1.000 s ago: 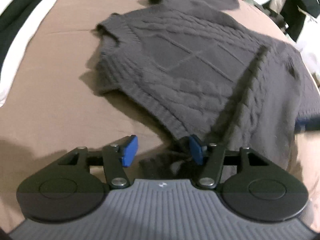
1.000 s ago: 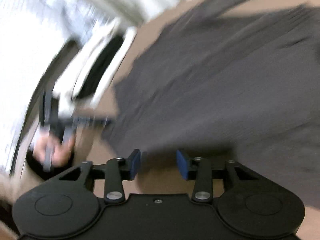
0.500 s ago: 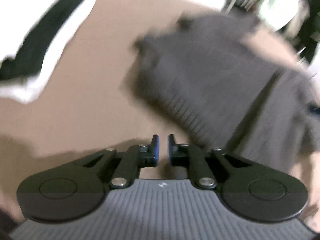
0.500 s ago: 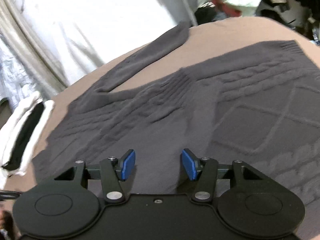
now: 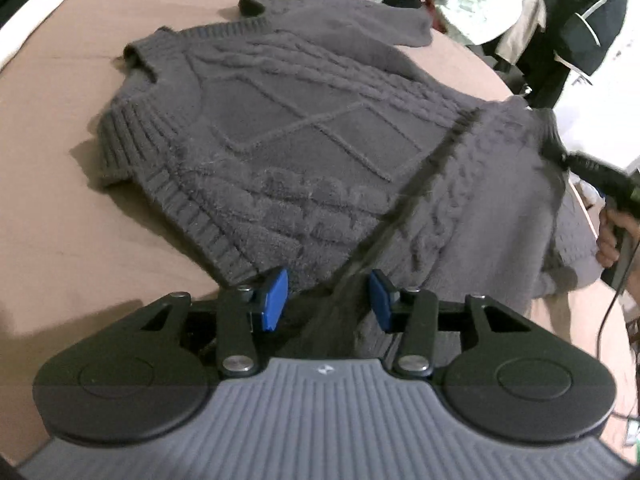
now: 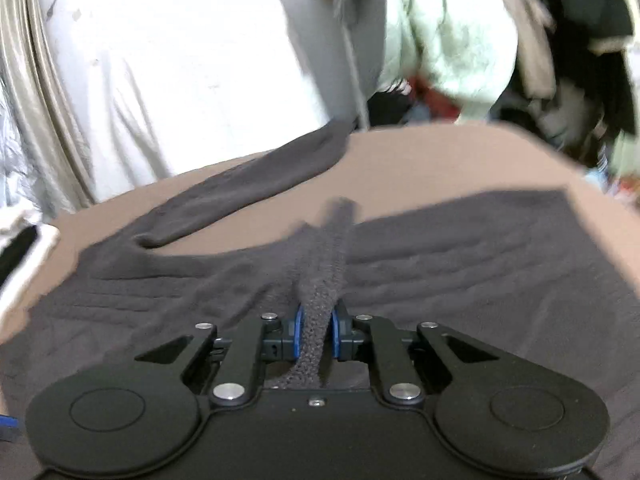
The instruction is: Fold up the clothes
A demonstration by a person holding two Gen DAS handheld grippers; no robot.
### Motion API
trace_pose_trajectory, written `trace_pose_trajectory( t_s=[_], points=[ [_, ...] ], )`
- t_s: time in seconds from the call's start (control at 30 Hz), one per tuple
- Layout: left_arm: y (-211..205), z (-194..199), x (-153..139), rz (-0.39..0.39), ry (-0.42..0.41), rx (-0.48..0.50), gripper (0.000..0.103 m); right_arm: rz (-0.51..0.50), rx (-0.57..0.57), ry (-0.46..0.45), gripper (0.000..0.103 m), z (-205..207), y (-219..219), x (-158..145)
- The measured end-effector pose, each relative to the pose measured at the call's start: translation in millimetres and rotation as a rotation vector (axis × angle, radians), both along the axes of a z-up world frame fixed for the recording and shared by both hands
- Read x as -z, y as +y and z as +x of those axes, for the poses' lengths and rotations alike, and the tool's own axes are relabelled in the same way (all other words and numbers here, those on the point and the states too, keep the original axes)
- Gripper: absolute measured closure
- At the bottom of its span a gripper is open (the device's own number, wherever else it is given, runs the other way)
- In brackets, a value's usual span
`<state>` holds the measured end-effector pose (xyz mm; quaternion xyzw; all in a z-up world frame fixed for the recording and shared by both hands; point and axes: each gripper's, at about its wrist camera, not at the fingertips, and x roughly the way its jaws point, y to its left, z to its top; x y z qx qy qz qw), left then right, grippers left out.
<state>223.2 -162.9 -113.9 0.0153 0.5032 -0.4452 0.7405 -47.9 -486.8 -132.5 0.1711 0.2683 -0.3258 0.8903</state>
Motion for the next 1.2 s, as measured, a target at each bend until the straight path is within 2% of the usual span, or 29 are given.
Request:
trace_pose_trajectory(
  t_s=[0.07, 0.1, 0.17, 0.2, 0.23, 0.3, 0.37, 0.4, 0.47, 0.67, 0.73, 0.77, 0.9, 0.97, 1.03, 1.1, 1.2],
  points=[
    [5, 2, 4, -0.008, 0.009, -0.003, 0.058, -0.007, 0.044, 0.154, 0.081, 10, -11, 21],
    [6, 1, 3, -0.012, 0.003, 0.003, 0.059, 0.003, 0.075, 0.187, 0.074, 12, -16, 29],
    [6, -2, 2, -0.014, -0.007, 0.008, 0.059, 0.04, 0.145, 0.109, 0.06, 6, -19, 27],
    [7, -2, 0, -0.015, -0.007, 0.008, 0.059, 0.071, 0.156, 0.055, 0.056, 2, -18, 23],
    [8, -2, -3, -0.018, 0.001, 0.0, 0.056, 0.113, 0.149, -0.002, 0.048, -1, -16, 18],
    [11, 0, -10, -0.026, 0.025, -0.032, 0.047, 0.195, 0.134, -0.116, 0.046, -8, -13, 8],
    [17, 4, -21, -0.042, 0.032, -0.079, 0.031, 0.279, 0.059, -0.226, 0.045, -12, -2, 0],
    [20, 6, -27, -0.054, 0.025, -0.096, 0.029, 0.298, 0.023, -0.26, 0.043, -14, 7, -4],
    [24, 10, -37, -0.074, -0.017, -0.122, 0.025, 0.285, -0.027, -0.252, 0.037, -10, 19, -7],
    [24, 16, -44, -0.003, -0.14, -0.22, 0.025, 0.223, -0.13, -0.165, 0.037, 11, 32, -6],
    [20, 15, -42, 0.022, -0.164, -0.213, 0.025, 0.245, -0.142, -0.173, 0.037, 16, 26, -5],
    [15, 17, -43, 0.041, -0.18, -0.212, 0.025, 0.319, -0.145, -0.205, 0.036, 18, 19, -2],
    [-12, 33, -62, 0.094, -0.242, -0.179, 0.025, 0.793, -0.153, -0.404, 0.036, 23, -24, 24],
    [-37, 51, -76, 0.167, -0.26, -0.128, 0.019, 0.969, -0.157, -0.462, 0.036, 34, -47, 33],
    [-59, 75, -84, 0.284, -0.291, -0.126, 0.019, 0.979, -0.154, -0.433, 0.036, 47, -64, 27],
    [-76, 99, -90, 0.31, -0.346, -0.152, 0.019, 0.916, -0.163, -0.358, 0.036, 61, -81, 17],
    [-103, 132, -98, 0.256, -0.371, -0.137, 0.019, 0.865, -0.174, -0.299, 0.036, 74, -99, 7]
  ],
)
